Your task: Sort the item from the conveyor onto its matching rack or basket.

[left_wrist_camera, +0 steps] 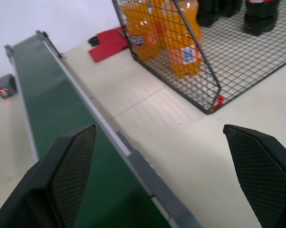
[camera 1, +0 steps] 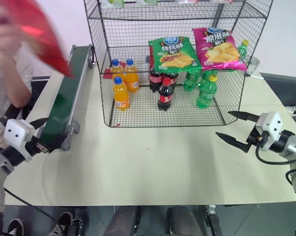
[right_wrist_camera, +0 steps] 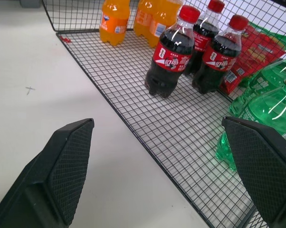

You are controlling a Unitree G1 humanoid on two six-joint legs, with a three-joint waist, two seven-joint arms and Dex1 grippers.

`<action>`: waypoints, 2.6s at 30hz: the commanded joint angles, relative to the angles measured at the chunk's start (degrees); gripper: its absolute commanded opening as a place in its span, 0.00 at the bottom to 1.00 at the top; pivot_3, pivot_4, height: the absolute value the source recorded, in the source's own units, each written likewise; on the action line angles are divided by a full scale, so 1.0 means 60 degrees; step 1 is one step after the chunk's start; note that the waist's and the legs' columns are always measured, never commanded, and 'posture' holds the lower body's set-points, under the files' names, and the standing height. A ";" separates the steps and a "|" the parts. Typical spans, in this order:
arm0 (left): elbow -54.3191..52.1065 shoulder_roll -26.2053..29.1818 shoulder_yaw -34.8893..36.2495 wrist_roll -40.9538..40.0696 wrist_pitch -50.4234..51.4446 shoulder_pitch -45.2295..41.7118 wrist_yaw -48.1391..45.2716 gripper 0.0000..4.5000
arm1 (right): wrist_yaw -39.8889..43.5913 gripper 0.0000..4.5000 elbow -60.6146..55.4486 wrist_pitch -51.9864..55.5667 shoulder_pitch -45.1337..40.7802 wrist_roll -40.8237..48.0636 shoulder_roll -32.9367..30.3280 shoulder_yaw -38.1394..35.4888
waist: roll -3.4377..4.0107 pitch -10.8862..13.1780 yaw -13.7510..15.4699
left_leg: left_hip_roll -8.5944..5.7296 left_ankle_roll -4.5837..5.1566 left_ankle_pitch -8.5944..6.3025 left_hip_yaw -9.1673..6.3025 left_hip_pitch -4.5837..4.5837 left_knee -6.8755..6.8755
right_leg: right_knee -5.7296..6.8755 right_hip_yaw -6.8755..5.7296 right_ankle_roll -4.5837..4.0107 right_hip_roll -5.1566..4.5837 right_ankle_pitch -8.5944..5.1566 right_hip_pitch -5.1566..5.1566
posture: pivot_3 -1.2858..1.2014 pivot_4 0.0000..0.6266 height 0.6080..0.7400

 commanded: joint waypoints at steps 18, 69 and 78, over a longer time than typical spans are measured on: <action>-0.0485 -0.0041 0.0176 0.0249 -0.0404 0.0257 0.0675 0.99 | -0.0039 1.00 -0.0658 0.0143 -0.0372 0.0164 0.0436 0.0387 | 0.0002 0.0002 0.0019 | -0.0001 0.0000 0.0000 -0.0001 0.0000 0.0000 | -0.0001 0.0000 0.0000 0.0000 0.0000 -0.0003 | 0.52 0.24 1.00; 0.0484 -0.0582 0.0811 0.9544 -0.5719 0.4166 0.9197 0.99 | 0.0759 1.00 -0.2943 0.2874 -0.0765 0.1413 0.2329 0.2962 | -0.0010 0.0005 0.0039 | 0.0000 -0.0004 0.0000 -0.0002 0.0002 -0.0071 | -0.0033 -0.0003 0.0004 0.0003 0.0002 -0.0021 | 0.52 0.24 1.00; 0.0850 -0.0590 -0.0085 0.9747 -0.5485 0.3809 0.9962 0.99 | 0.0628 1.00 -0.2708 0.2771 -0.1069 0.1195 0.2632 0.3138 | -0.0021 0.0000 0.0037 | 0.0001 -0.0008 0.0001 -0.0004 0.0009 -0.0066 | -0.0028 -0.0006 0.0004 0.0006 0.0003 -0.0018 | 0.52 0.24 1.00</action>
